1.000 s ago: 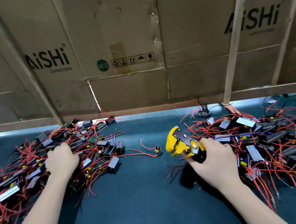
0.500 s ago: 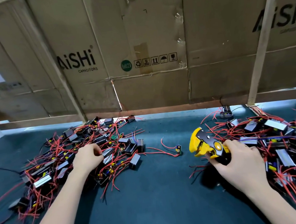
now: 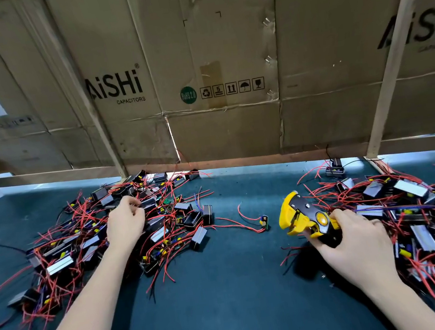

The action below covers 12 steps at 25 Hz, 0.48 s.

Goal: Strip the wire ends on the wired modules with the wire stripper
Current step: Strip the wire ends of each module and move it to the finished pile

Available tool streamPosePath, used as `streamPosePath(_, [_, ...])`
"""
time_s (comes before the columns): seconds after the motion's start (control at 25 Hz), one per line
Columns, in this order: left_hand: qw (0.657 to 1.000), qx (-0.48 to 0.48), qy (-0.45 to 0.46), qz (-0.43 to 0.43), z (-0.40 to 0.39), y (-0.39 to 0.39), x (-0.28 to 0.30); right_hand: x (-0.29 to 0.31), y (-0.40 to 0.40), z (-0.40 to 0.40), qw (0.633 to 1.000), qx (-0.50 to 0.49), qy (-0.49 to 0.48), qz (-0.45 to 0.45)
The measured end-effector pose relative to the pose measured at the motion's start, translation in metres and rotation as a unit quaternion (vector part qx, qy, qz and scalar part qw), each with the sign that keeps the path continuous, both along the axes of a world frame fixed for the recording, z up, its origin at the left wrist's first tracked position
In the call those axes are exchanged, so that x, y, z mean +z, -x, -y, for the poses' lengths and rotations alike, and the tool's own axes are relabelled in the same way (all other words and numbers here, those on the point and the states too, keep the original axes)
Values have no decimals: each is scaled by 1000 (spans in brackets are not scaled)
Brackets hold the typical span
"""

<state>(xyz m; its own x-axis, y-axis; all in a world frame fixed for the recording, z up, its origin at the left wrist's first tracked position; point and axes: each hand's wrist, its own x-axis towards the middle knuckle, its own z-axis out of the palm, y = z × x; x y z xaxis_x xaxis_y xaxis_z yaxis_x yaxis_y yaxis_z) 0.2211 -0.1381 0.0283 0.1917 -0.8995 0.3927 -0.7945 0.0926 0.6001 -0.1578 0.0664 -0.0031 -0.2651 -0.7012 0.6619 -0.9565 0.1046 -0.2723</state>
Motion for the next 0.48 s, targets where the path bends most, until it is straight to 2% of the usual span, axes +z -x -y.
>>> streamPosePath(0.08, [996, 18, -7, 86, 8, 5, 1, 1, 0, 0, 1000, 3, -2, -2])
streamPosePath(0.16, [979, 3, -87, 186, 14, 12, 0, 1, -1, 0, 1000, 4, 0, -7])
streamPosePath(0.2, [973, -2, -111, 204, 15, 15, -1, 1, -1, 0, 1000, 4, 0, -9])
streamPosePath(0.36, [975, -28, -74, 207, 11, 14, -6, 3, -3, 1, 1000, 3, -10, -3])
streamPosePath(0.48, [983, -78, -74, 150, -2, 13, 1, 5, -4, 0, 1000, 4, -17, -7])
